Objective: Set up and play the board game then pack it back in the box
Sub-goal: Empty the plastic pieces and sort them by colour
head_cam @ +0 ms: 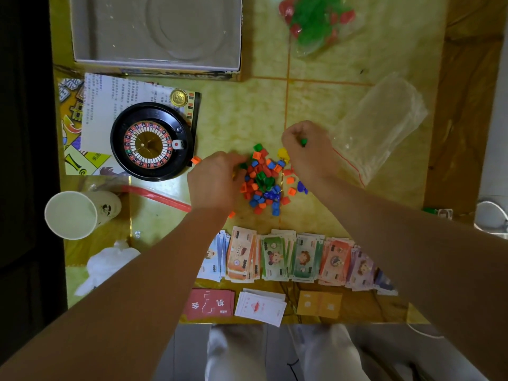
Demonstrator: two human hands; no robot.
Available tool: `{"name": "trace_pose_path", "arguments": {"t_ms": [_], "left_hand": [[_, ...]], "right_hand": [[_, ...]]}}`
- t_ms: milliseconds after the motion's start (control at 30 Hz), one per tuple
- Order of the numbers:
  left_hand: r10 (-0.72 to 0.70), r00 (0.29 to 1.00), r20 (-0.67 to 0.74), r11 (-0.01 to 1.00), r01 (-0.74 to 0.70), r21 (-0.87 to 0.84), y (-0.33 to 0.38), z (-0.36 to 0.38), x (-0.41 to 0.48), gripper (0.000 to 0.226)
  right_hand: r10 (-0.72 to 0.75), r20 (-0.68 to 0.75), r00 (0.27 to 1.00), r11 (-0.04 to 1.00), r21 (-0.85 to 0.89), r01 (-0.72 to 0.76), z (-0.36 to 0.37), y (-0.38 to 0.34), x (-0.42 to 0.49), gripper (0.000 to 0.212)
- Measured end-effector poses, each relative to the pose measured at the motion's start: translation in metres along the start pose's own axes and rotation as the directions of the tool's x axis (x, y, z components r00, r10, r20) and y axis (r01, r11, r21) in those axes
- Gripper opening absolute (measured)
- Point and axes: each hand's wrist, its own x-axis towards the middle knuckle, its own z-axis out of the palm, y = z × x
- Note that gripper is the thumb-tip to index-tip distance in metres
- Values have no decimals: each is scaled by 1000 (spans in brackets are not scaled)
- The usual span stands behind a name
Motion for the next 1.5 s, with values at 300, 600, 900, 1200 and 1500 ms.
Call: {"name": "trace_pose_path", "arguments": {"t_ms": [300,600,900,1200,1500], "left_hand": [[-351,930,106,601,310,-737,7,-8,17,30],[-373,915,151,549,349,-759,3,-1,26,28],[-139,990,9,968,138,-207,17,2,21,15],[-109,994,14,992,109,-67,24,11,21,29],[-199,978,65,894,208,-396,25,3,27,27]], "right_hand": [[223,218,950,823,480,-304,-1,-23,9,32],[-325,253,911,805,-431,407,6,-3,-5,26],[-345,284,895,818,-377,435,3,-12,8,22],[-258,253,932,840,-417,346,2,-9,16,12],[52,95,994,990,126,-63,-24,-17,12,13]]}}
